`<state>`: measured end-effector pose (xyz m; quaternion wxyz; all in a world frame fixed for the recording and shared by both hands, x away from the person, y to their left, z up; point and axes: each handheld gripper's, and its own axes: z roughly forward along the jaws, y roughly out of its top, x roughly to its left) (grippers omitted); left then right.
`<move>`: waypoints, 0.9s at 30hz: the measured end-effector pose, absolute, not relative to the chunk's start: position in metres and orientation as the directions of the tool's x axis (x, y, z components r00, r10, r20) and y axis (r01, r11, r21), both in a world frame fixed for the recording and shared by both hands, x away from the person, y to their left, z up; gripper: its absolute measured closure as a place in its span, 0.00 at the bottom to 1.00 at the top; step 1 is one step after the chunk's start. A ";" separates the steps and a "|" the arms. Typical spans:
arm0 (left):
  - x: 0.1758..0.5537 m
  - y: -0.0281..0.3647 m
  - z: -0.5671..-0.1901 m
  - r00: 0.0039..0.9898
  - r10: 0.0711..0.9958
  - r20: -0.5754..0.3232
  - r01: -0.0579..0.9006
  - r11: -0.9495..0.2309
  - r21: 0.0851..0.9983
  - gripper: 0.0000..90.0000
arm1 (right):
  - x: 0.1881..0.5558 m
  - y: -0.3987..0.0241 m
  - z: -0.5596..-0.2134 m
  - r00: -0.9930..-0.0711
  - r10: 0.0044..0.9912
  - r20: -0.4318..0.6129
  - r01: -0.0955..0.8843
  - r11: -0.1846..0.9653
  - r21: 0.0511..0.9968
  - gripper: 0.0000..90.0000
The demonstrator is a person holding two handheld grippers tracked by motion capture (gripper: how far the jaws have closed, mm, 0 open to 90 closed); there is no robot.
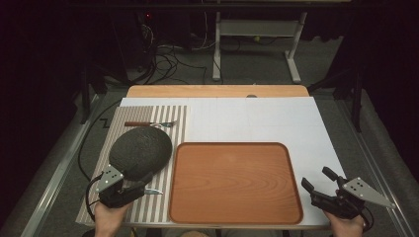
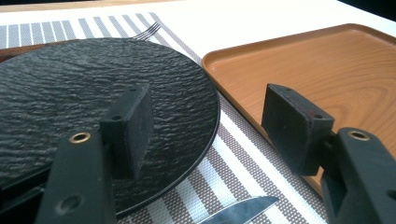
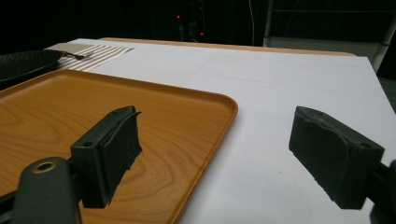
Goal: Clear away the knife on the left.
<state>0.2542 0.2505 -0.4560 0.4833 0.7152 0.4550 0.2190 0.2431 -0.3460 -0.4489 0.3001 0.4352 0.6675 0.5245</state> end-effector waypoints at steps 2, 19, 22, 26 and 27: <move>0.254 0.251 -0.456 0.489 0.862 -0.132 0.439 -0.113 0.891 0.35 | 0.243 -0.346 -0.449 -0.444 0.895 0.054 0.267 0.075 0.961 0.19; 0.258 0.243 -0.455 0.527 0.843 -0.108 0.443 -0.164 0.881 0.35 | 0.243 -0.346 -0.449 -0.438 0.897 0.054 0.270 0.075 0.960 0.19; 0.258 0.242 -0.455 0.533 0.840 -0.104 0.443 -0.172 0.880 0.36 | 0.244 -0.346 -0.449 -0.442 0.895 0.063 0.270 0.066 0.961 0.19; 0.258 0.244 -0.454 0.534 0.837 -0.122 0.461 -0.167 0.872 0.35 | 0.244 -0.345 -0.448 -0.442 0.895 0.058 0.272 0.072 0.960 0.19; 0.258 0.244 -0.454 0.531 0.838 -0.123 0.469 -0.169 0.867 0.35 | 0.245 -0.345 -0.448 -0.443 0.894 0.058 0.272 0.073 0.960 0.19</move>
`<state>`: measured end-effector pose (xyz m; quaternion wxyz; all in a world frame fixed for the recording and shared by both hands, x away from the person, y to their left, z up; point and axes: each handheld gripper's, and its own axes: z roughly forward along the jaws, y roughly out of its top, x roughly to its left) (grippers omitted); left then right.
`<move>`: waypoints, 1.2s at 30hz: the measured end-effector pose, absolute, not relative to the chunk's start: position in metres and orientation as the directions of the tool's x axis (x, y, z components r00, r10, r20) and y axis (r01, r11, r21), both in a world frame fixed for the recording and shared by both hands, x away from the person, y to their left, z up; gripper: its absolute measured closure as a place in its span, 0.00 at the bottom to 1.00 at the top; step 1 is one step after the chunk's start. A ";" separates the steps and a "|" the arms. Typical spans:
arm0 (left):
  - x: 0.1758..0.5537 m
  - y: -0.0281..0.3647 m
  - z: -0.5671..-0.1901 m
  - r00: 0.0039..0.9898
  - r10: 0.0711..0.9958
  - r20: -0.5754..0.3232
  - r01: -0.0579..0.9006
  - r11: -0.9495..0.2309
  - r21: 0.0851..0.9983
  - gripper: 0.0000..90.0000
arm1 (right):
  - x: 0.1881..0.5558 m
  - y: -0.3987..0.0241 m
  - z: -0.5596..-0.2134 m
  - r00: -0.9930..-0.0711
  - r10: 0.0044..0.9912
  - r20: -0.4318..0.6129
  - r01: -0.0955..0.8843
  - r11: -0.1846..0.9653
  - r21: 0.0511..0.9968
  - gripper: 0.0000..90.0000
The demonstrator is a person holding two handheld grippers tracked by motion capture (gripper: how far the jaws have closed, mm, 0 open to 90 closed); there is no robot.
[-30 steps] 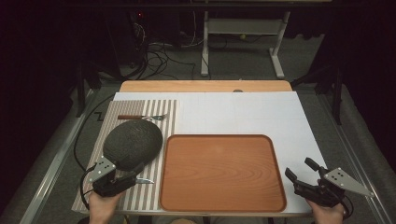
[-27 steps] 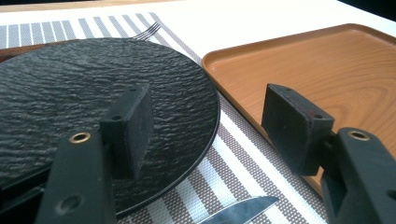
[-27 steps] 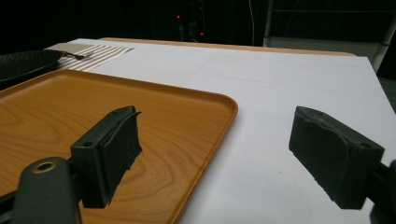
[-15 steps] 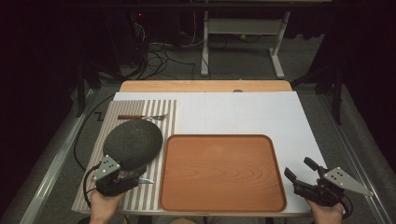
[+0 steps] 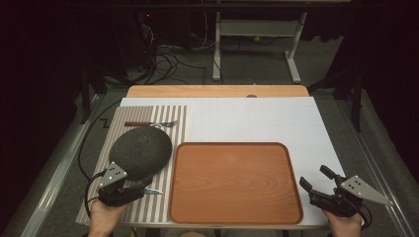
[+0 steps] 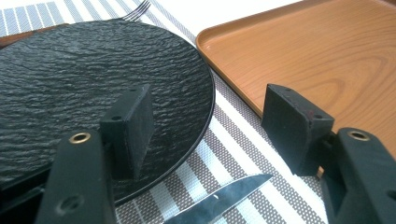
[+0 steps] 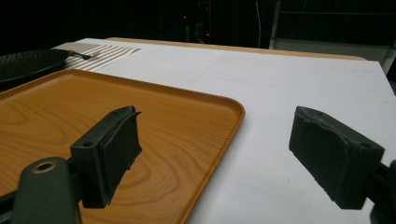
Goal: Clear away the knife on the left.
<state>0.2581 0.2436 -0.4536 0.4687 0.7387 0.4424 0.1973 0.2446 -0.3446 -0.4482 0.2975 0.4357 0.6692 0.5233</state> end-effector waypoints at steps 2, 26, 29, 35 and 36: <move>0.258 0.243 -0.453 0.526 0.843 -0.113 0.477 -0.182 0.860 0.35 | 0.245 -0.345 -0.448 -0.443 0.895 0.056 0.270 0.073 0.960 0.19; 0.257 0.255 -0.432 0.541 0.838 -0.073 0.536 -0.276 0.798 0.35 | 0.248 -0.342 -0.447 -0.463 0.886 0.040 0.259 0.092 0.961 0.19; 0.256 0.257 -0.431 0.538 0.840 -0.075 0.537 -0.273 0.798 0.35 | 0.247 -0.341 -0.448 -0.465 0.885 0.039 0.258 0.093 0.962 0.19; 0.255 0.264 -0.425 0.537 0.840 -0.077 0.546 -0.275 0.792 0.35 | 0.247 -0.338 -0.447 -0.478 0.878 0.024 0.258 0.114 0.959 0.19; 0.255 0.266 -0.423 0.535 0.841 -0.079 0.549 -0.275 0.789 0.35 | 0.247 -0.337 -0.447 -0.480 0.877 0.020 0.256 0.119 0.959 0.19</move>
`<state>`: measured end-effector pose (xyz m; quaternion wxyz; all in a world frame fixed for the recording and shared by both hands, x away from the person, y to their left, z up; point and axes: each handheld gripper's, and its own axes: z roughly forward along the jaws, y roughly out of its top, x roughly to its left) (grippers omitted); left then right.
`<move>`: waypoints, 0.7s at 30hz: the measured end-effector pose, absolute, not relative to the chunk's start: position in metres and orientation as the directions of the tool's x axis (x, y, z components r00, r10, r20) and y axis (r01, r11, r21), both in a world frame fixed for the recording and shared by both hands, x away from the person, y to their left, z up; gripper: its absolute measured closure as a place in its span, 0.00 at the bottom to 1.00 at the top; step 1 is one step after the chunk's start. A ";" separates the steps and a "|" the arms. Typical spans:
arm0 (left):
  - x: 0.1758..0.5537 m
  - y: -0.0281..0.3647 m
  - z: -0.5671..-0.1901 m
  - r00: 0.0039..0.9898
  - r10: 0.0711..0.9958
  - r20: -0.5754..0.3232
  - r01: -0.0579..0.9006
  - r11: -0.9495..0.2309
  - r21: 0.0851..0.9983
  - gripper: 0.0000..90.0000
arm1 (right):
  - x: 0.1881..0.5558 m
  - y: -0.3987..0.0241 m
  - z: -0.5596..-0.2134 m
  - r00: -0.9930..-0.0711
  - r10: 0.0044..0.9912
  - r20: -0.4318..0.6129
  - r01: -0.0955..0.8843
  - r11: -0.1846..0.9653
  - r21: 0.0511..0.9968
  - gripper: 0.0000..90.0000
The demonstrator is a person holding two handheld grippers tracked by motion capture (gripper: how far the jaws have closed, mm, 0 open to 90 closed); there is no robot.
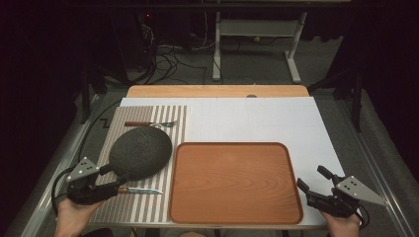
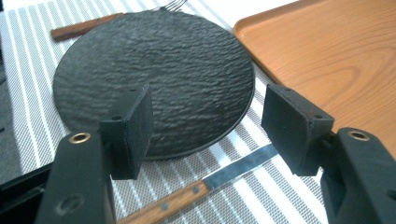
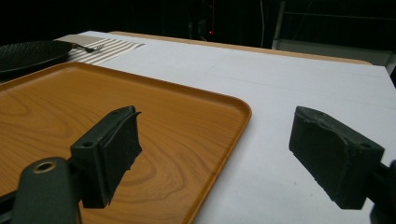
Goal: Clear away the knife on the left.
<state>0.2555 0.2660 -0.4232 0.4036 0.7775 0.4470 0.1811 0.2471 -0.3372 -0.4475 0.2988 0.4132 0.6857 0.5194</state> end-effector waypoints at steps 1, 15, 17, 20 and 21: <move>0.256 0.268 -0.421 0.532 0.843 -0.083 0.552 -0.272 0.788 0.36 | 0.247 -0.337 -0.447 -0.481 0.877 0.015 0.255 0.123 0.959 0.19; 0.248 0.301 -0.404 0.495 0.865 -0.083 0.578 -0.256 0.775 0.36 | 0.247 -0.336 -0.447 -0.478 0.879 0.008 0.253 0.129 0.959 0.19; 0.247 0.303 -0.405 0.491 0.867 -0.087 0.583 -0.253 0.772 0.36 | 0.247 -0.336 -0.447 -0.477 0.879 0.008 0.254 0.129 0.959 0.19; 0.247 0.310 -0.407 0.479 0.873 -0.089 0.603 -0.254 0.756 0.36 | 0.247 -0.335 -0.447 -0.477 0.879 0.007 0.256 0.131 0.958 0.19; 0.247 0.310 -0.407 0.476 0.874 -0.092 0.607 -0.251 0.754 0.36 | 0.247 -0.335 -0.447 -0.477 0.879 0.007 0.257 0.131 0.958 0.19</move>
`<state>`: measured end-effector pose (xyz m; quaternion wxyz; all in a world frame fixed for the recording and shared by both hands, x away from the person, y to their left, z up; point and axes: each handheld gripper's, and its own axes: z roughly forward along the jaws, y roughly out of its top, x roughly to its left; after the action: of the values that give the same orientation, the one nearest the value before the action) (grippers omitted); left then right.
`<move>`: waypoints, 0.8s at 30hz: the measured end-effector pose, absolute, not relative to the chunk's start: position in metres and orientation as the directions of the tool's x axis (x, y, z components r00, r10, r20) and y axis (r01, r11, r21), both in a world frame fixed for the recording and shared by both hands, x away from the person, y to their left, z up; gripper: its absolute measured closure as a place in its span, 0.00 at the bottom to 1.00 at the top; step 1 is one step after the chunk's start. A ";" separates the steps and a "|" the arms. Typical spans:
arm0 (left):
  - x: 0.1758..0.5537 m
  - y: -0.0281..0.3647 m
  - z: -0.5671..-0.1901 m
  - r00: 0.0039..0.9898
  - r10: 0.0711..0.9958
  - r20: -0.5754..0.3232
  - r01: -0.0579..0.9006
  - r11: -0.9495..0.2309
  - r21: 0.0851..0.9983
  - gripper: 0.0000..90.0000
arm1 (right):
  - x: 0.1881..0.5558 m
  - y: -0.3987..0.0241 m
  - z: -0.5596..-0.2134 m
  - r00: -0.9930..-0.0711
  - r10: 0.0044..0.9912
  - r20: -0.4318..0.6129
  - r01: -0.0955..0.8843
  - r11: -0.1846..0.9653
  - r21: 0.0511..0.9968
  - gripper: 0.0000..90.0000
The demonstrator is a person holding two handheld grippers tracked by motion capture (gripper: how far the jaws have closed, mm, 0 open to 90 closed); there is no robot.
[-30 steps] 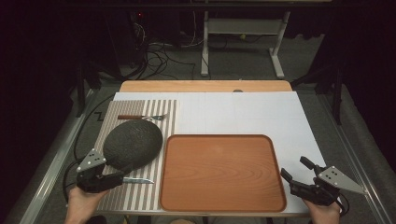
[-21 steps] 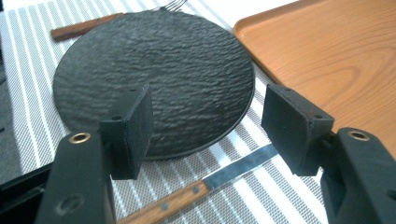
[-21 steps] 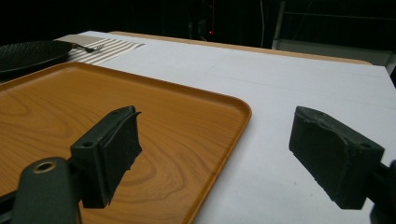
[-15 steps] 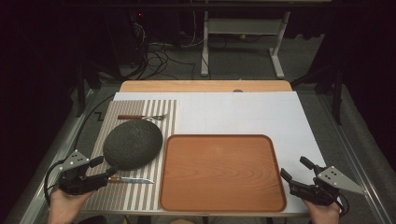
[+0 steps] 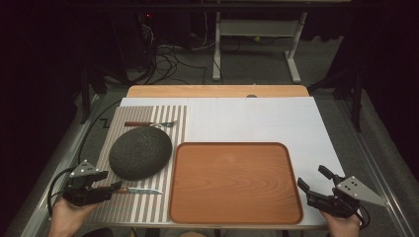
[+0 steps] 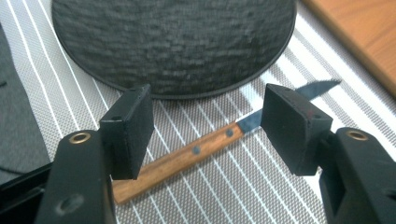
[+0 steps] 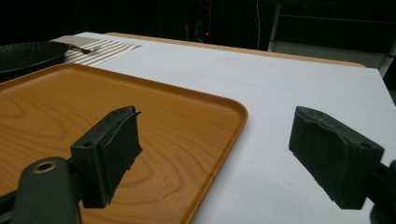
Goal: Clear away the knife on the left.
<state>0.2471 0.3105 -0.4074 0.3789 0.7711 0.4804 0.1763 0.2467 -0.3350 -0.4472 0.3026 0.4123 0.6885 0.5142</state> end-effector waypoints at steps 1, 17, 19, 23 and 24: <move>0.247 0.312 -0.408 0.477 0.874 -0.090 0.613 -0.257 0.747 0.36 | 0.247 -0.335 -0.447 -0.477 0.879 0.008 0.257 0.131 0.958 0.19; 0.261 0.318 -0.423 0.501 0.863 -0.072 0.714 -0.365 0.598 0.36 | 0.246 -0.336 -0.446 -0.466 0.885 0.001 0.248 0.130 0.960 0.19; 0.262 0.316 -0.425 0.504 0.862 -0.063 0.723 -0.380 0.577 0.36 | 0.245 -0.336 -0.446 -0.465 0.885 0.001 0.248 0.129 0.960 0.19; 0.265 0.314 -0.430 0.509 0.859 -0.059 0.736 -0.398 0.547 0.36 | 0.245 -0.336 -0.446 -0.465 0.885 0.002 0.248 0.129 0.960 0.19; 0.265 0.314 -0.431 0.509 0.859 -0.059 0.740 -0.401 0.540 0.36 | 0.245 -0.336 -0.446 -0.464 0.886 0.001 0.248 0.129 0.960 0.19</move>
<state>0.2651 0.3141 -0.4314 0.2589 0.8292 0.4819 0.1146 0.2453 -0.3361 -0.4463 0.3104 0.4142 0.6842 0.5137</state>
